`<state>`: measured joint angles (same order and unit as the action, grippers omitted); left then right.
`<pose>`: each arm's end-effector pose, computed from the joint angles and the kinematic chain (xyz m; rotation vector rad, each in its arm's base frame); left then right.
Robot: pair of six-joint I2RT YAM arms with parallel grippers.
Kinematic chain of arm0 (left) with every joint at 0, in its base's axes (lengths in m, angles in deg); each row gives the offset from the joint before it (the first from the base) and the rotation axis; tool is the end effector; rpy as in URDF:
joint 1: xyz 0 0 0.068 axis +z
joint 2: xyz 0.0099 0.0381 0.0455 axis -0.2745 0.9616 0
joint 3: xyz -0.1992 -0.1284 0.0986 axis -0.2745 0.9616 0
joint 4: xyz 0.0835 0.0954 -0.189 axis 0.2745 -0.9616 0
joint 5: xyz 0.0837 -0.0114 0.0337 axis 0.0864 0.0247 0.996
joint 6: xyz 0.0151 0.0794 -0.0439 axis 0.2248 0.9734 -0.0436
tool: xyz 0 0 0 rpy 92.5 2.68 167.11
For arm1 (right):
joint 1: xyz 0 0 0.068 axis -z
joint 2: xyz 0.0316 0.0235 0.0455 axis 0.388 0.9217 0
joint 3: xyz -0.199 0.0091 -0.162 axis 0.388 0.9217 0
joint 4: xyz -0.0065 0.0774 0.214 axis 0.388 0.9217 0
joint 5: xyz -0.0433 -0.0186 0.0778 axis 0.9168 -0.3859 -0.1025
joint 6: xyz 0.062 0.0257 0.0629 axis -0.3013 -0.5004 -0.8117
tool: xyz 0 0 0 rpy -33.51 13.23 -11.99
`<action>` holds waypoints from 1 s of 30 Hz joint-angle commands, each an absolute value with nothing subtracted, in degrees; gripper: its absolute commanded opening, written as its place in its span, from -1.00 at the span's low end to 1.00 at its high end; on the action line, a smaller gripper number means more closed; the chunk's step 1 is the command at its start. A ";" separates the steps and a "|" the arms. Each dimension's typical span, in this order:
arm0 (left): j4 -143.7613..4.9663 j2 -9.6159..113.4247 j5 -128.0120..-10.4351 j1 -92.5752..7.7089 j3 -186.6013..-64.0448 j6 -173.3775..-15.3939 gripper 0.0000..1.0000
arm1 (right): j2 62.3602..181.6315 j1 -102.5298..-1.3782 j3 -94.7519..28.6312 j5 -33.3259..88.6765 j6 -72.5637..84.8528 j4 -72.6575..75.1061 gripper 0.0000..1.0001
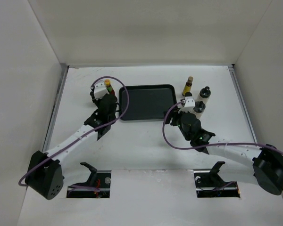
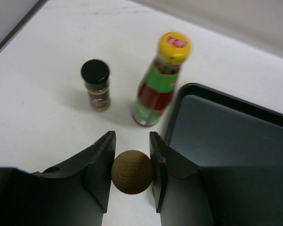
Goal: Organize the condiment bottles
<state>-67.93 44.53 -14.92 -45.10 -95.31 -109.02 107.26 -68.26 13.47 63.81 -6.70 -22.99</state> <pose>0.2584 -0.0761 0.2560 -0.4582 1.7808 0.1143 0.2145 0.1616 0.2272 -0.0498 1.7935 0.3680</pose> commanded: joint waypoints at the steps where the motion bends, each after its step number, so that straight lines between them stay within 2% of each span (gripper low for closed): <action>1: -63.51 40.39 -10.43 -50.68 -100.16 -106.10 -0.64 | 106.13 -68.57 11.99 64.94 -6.64 -25.65 0.42; 7: -58.86 53.20 -13.41 -54.03 -109.30 -105.22 -0.64 | 106.04 -68.31 12.34 64.94 -6.73 -25.83 0.42; 19: -53.40 76.24 -20.44 -49.03 -128.99 -100.13 -0.64 | 106.39 -67.69 12.69 64.94 -6.82 -26.09 0.42; 30: -50.32 82.67 -21.41 -45.95 -128.48 -97.84 -0.61 | 107.71 -67.69 12.34 64.85 -6.90 -26.18 0.43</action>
<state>-56.65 83.24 -21.28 -46.22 -126.71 -99.17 107.11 -68.13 13.47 63.89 -6.72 -23.05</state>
